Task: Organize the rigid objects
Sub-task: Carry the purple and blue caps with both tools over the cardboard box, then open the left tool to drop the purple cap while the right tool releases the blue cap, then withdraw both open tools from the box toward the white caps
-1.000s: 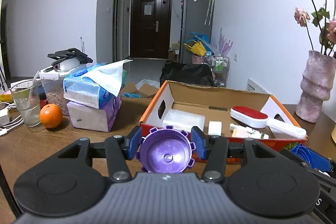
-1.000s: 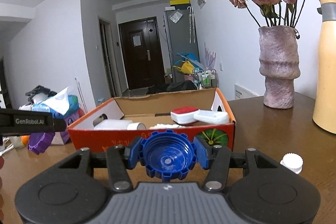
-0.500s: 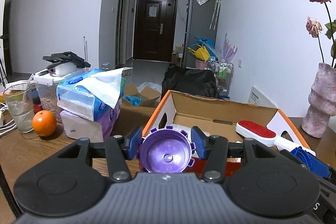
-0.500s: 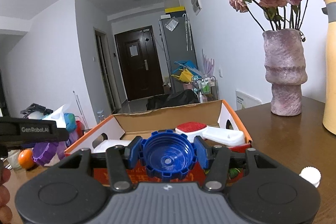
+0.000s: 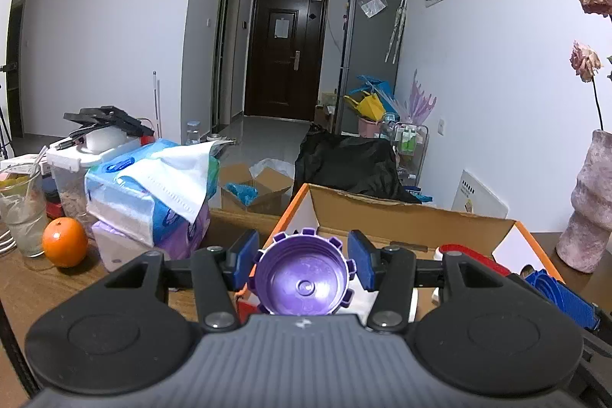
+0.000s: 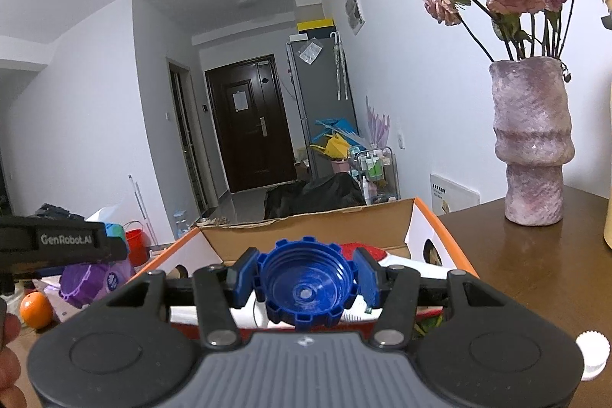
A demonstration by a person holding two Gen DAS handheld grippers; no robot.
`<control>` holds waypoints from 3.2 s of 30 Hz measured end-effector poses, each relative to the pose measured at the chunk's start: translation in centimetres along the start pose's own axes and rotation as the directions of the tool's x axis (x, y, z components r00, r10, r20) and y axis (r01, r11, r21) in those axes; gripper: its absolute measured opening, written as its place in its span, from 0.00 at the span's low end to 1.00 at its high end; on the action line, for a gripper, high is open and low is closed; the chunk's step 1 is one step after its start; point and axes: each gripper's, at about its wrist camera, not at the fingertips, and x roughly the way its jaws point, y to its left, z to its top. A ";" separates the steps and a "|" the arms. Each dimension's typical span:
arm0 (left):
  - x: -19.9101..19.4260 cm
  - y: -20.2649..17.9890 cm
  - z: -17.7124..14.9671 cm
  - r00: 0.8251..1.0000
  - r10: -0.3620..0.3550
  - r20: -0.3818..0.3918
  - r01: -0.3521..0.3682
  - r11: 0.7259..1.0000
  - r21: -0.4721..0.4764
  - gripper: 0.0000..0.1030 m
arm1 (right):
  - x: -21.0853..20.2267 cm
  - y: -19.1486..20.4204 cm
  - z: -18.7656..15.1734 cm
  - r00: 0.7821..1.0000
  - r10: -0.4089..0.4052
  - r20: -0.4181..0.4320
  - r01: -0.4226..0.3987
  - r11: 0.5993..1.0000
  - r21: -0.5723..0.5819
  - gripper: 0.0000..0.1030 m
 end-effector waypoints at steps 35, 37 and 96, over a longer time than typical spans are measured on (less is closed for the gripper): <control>7.7 -3.0 -0.6 0.999 0.006 -0.048 -0.001 0.995 0.103 0.52 | 6.5 -1.2 0.9 0.996 -0.079 -0.039 0.077 0.996 -0.053 0.51; 7.8 -3.0 -0.7 0.999 0.001 -0.052 0.004 0.995 0.100 0.52 | 6.7 -1.2 0.9 0.996 -0.079 -0.049 0.076 0.996 -0.056 0.51; -5.8 -2.6 -5.2 0.999 -0.048 0.021 0.046 0.996 0.075 1.00 | -5.6 -5.8 0.7 1.000 -0.027 -0.002 0.027 0.988 -0.154 1.00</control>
